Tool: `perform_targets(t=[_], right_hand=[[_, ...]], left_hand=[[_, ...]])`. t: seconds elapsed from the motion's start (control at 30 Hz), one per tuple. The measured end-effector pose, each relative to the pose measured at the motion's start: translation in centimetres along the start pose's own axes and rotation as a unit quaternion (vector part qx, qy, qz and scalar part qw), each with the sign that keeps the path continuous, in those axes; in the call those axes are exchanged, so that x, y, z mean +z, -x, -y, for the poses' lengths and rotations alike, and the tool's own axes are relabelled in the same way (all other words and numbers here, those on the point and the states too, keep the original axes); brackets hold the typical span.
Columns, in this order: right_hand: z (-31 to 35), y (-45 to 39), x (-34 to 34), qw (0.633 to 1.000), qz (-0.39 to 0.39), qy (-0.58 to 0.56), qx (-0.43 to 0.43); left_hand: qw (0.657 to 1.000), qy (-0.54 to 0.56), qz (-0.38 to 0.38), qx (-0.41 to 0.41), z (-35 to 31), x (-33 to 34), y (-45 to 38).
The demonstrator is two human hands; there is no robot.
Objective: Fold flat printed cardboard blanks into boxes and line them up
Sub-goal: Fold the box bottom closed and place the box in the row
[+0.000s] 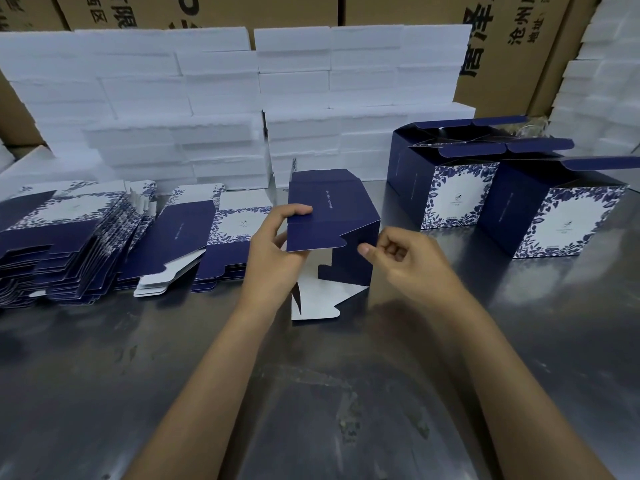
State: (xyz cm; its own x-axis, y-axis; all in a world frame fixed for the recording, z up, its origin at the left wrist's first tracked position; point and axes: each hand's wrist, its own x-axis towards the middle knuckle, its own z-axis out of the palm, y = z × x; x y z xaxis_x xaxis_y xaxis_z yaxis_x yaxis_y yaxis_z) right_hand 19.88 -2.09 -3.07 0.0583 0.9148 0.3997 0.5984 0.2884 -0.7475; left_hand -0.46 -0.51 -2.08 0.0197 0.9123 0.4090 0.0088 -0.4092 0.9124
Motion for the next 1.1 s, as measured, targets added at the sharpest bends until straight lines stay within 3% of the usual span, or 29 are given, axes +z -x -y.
perform_targets(t=[0.17, 0.23, 0.4, 0.53, 0.73, 0.8, 0.93, 1.1], right_hand=[[2.1, 0.2, -0.2, 0.980, -0.095, -0.172, 0.024], [2.8, 0.5, 0.2, 0.974, -0.100, -0.203, 0.032], [3.2, 1.0, 1.1, 0.981, -0.028, -0.194, 0.008], [2.7, 0.8, 1.0, 0.981, -0.025, -0.191, -0.003], [1.9, 0.5, 1.4, 0.983, -0.034, -0.177, -0.020], [2.0, 0.3, 1.6, 0.986, -0.052, -0.156, -0.029], [2.3, 0.2, 1.8, 0.981, -0.060, -0.181, -0.027], [2.6, 0.4, 1.6, 0.972, -0.049, -0.230, -0.005]], left_hand=[[0.999, -0.002, 0.035, -0.012, -0.3, -0.2, 0.1], [0.998, 0.007, 0.053, -0.022, -0.5, -0.2, 0.1], [0.992, 0.001, 0.118, -0.046, -0.6, -0.2, 0.3], [0.982, -0.045, 0.177, -0.058, -0.9, -1.1, 0.1], [0.975, -0.037, 0.206, -0.075, -1.2, -1.4, 0.0], [0.980, -0.056, 0.178, -0.068, -1.4, -1.0, 0.3], [0.995, -0.091, 0.027, 0.003, -1.5, 0.5, 0.8], [0.999, -0.034, 0.006, 0.009, -1.0, 1.0, 0.8]])
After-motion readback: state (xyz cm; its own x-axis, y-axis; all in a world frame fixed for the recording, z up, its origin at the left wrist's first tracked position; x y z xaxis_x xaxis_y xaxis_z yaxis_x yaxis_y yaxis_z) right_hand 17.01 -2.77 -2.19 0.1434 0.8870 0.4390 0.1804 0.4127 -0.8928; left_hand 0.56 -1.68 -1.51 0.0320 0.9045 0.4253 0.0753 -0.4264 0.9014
